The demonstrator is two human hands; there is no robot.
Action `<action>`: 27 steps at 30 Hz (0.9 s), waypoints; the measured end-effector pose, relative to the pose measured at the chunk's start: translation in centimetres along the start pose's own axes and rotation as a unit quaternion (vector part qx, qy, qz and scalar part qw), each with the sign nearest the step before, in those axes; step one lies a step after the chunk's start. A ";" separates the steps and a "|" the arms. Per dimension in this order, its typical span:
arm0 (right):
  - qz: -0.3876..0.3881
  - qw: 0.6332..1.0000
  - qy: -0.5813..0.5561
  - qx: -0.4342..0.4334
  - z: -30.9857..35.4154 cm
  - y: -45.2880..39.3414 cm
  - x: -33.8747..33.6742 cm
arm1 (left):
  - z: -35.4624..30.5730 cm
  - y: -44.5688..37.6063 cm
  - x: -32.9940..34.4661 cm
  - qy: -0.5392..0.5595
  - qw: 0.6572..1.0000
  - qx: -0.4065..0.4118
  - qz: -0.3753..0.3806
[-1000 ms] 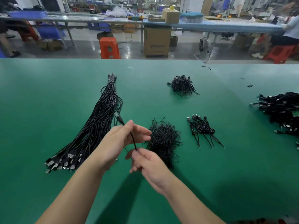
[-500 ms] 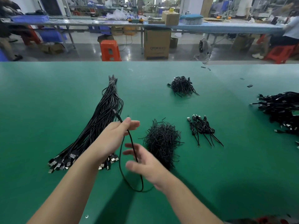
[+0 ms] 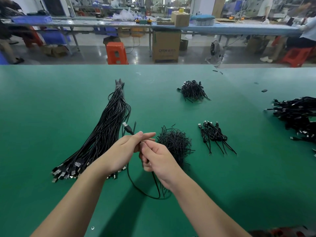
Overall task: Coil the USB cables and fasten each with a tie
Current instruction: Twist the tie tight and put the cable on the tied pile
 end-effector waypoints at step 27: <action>-0.032 0.960 -0.245 0.135 -4.4 -0.2 -1.4 | 1.9 1.8 0.2 -0.104 0.955 -0.203 0.192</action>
Point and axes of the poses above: each hand's wrist, its own y-axis away from the middle knuckle, its own x-axis out of the palm, z = x × y, the point moved 5 cm from there along -y, towards the middle knuckle, and after that the axes turned 10 degrees about -x, right-handed, at the moved point
